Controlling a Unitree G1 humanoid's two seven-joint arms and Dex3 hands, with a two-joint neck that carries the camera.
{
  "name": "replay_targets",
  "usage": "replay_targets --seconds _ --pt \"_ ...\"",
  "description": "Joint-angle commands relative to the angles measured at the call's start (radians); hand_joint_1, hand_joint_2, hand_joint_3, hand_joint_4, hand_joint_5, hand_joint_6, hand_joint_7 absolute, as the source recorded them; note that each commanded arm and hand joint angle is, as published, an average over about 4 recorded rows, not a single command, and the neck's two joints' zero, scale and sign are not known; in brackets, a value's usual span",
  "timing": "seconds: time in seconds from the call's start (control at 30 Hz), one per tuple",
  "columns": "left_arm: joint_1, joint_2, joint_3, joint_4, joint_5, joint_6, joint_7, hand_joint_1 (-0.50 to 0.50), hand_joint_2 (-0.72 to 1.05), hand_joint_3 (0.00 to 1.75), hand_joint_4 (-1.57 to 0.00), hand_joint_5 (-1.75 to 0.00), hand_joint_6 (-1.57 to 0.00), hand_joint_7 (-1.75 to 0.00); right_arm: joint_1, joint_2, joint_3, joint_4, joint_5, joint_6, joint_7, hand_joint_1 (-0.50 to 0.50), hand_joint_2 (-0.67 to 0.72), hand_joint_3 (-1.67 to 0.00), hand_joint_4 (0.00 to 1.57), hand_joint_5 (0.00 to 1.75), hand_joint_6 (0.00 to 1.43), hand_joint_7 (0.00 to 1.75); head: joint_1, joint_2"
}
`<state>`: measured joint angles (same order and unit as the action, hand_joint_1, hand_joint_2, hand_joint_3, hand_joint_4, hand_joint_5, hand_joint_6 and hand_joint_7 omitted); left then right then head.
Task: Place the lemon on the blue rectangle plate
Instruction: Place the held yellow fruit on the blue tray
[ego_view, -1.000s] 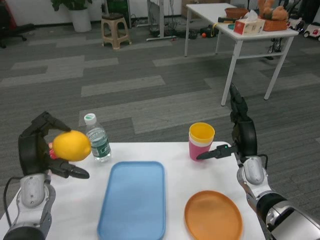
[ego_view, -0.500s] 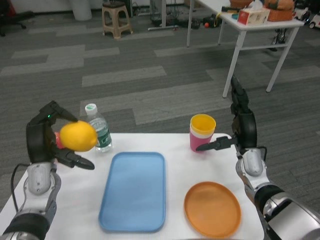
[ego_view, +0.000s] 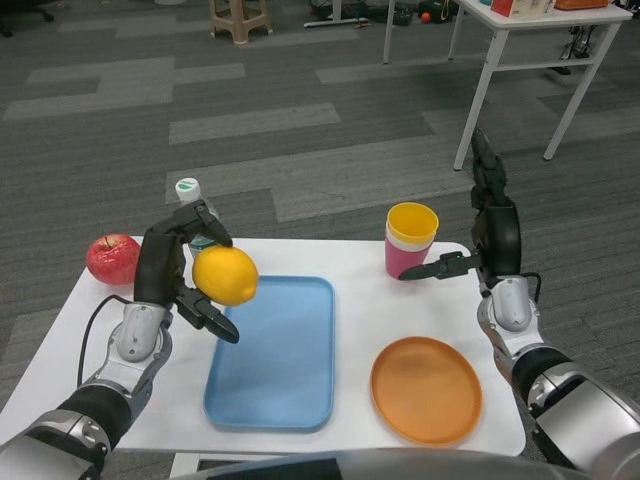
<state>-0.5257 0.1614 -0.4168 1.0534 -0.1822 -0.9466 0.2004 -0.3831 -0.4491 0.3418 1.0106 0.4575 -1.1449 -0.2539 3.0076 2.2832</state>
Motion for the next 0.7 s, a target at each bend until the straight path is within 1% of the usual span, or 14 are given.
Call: replay_targets --seconds 0.03,0.13,0.2,0.27,0.33,0.43,0.5,0.57,0.63,0.7 --pt "-0.052 0.011 -0.180 0.027 -0.125 0.149 -0.054 0.50 -0.72 0.09 -0.37 -1.75 -1.34 -1.68 -0.017 0.003 0.011 0.007 0.006 0.009 0.001 -0.22 0.09 0.00 0.00 0.00 0.00 0.00 -0.003 -0.002" --pt "-0.085 0.016 -0.313 0.026 -0.236 0.272 -0.114 0.50 -0.72 0.09 -0.36 -1.75 -1.34 -1.68 -0.017 0.003 0.016 0.008 0.006 0.011 0.001 -0.22 0.09 0.00 0.00 0.00 0.00 0.00 -0.001 -0.009" --pt "-0.109 0.021 -0.388 0.026 -0.296 0.340 -0.141 0.50 -0.72 0.09 -0.34 -1.75 -1.34 -1.68 -0.017 0.004 0.020 0.008 0.006 0.011 0.001 -0.21 0.09 0.00 0.00 0.00 0.00 0.00 0.000 -0.014" --pt "-0.129 0.023 -0.436 0.024 -0.315 0.407 -0.154 0.50 -0.72 0.07 -0.34 -1.75 -1.34 -1.68 -0.017 0.004 0.024 0.008 0.006 0.011 0.001 -0.22 0.11 0.00 0.00 0.00 0.00 0.00 0.002 -0.017" --pt "-0.147 0.023 -0.472 0.021 -0.309 0.455 -0.166 0.49 -0.72 0.04 -0.33 -1.75 -1.34 -1.68 -0.017 0.004 0.027 0.008 0.006 0.011 0.001 -0.22 0.11 0.00 0.00 0.00 0.00 0.00 0.007 -0.025" --pt "-0.172 0.022 -0.515 0.021 -0.290 0.494 -0.189 0.46 -0.68 0.09 -0.28 -1.75 -1.34 -1.68 -0.017 0.004 0.029 0.008 0.006 0.011 0.001 -0.23 0.09 0.00 0.00 0.00 0.00 0.00 0.007 -0.025" --pt "-0.181 0.020 -0.530 0.022 -0.276 0.509 -0.197 0.38 -0.64 0.09 -0.22 -1.75 -1.32 -1.68 -0.017 0.004 0.031 0.007 0.006 0.011 0.001 -0.25 0.09 0.00 0.00 0.00 0.00 0.00 0.005 -0.023" --pt "-0.184 0.017 -0.536 0.020 -0.263 0.522 -0.201 0.34 -0.64 0.09 -0.12 -1.75 -1.28 -1.68 -0.016 0.004 0.034 0.005 0.006 0.010 0.001 -0.25 0.11 0.00 0.00 0.00 0.00 0.00 0.005 -0.021" --pt "-0.185 0.017 -0.540 0.018 -0.256 0.528 -0.205 0.34 -0.64 0.09 -0.07 -1.75 -1.24 -1.68 -0.014 0.004 0.037 0.003 0.006 0.011 0.001 -0.25 0.11 0.00 0.00 0.00 0.00 0.00 0.005 -0.020" --pt "-0.185 0.016 -0.540 0.017 -0.248 0.522 -0.209 0.36 -0.64 0.04 -0.04 -1.75 -1.15 -1.64 -0.011 0.004 0.037 0.000 0.006 0.010 0.001 -0.25 0.09 0.00 0.00 0.00 0.00 0.00 0.005 -0.018"
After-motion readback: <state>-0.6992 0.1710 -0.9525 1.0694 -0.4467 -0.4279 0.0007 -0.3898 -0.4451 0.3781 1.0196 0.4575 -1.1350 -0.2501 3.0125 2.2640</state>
